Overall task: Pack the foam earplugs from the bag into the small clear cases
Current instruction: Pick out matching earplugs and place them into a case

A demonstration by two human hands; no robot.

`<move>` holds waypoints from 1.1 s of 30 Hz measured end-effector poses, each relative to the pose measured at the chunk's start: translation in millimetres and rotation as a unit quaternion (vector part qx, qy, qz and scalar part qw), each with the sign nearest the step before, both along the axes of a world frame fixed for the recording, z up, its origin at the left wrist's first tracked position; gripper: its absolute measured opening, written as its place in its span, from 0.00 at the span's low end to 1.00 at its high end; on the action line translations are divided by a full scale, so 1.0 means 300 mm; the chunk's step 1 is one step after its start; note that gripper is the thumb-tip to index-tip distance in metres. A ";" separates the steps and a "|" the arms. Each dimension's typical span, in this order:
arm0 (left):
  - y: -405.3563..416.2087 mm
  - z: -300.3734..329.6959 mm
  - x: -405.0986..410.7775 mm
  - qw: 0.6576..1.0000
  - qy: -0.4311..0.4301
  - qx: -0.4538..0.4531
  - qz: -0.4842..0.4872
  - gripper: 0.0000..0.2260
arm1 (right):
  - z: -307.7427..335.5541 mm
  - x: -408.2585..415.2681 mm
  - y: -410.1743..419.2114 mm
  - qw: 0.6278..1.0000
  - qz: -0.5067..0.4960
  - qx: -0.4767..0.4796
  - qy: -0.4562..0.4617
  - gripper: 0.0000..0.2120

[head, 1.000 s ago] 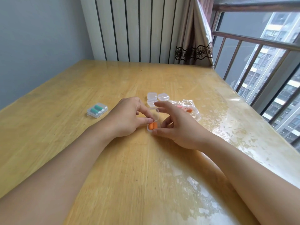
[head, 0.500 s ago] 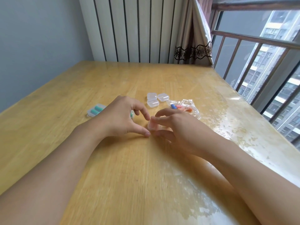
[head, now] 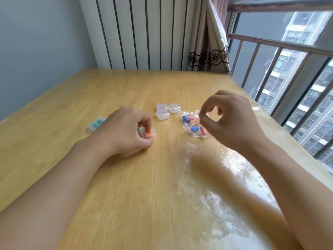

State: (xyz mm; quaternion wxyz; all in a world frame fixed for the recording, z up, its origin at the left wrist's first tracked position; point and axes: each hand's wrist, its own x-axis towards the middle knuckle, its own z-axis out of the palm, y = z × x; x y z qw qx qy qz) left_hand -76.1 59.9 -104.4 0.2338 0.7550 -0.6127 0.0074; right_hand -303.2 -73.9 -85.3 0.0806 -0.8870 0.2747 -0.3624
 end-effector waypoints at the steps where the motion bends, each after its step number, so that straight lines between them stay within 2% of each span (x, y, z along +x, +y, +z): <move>1: 0.004 0.004 0.017 1.000 -0.010 0.003 0.020 0.10 | 0.006 -0.020 -0.024 1.000 -0.025 0.009 0.005 0.02; 4: 0.003 -0.001 0.021 0.999 -0.013 -0.020 0.034 0.13 | -0.014 -0.046 -0.060 0.995 -0.043 0.043 0.074 0.06; 8: -0.030 -0.030 -0.063 0.990 0.040 -0.135 0.005 0.12 | -0.065 -0.014 -0.071 0.990 -0.036 0.070 0.116 0.02; 11: -0.068 -0.056 -0.147 0.981 0.064 -0.181 -0.018 0.09 | -0.089 0.008 -0.078 0.987 -0.051 0.079 0.133 0.07; 13: -0.106 -0.074 -0.200 0.983 0.076 -0.167 -0.010 0.14 | -0.095 0.012 -0.078 0.985 -0.049 0.087 0.139 0.11; 16: -0.165 -0.075 -0.226 0.989 0.064 -0.124 0.056 0.19 | -0.091 0.015 -0.072 0.985 -0.035 0.092 0.141 0.11; 20: -0.232 -0.045 -0.138 0.988 0.039 -0.067 0.131 0.22 | -0.075 0.018 -0.062 0.992 -0.033 0.069 0.101 0.11; 23: -0.273 -0.035 -0.085 0.985 0.048 -0.013 0.163 0.18 | -0.070 0.015 -0.057 0.995 -0.026 0.067 0.076 0.10; 28: -0.270 -0.061 -0.066 0.983 0.097 -0.053 0.146 0.07 | -0.073 0.011 -0.061 0.996 -0.019 0.063 0.066 0.09; 31: -0.219 -0.038 -0.082 0.981 0.133 -0.098 0.098 0.09 | -0.075 0.016 -0.058 0.997 -0.003 0.059 0.047 0.10; 33: -0.166 0.005 -0.107 0.979 0.154 -0.129 0.046 0.13 | -0.071 0.023 -0.045 0.995 0.029 0.090 -0.008 0.09</move>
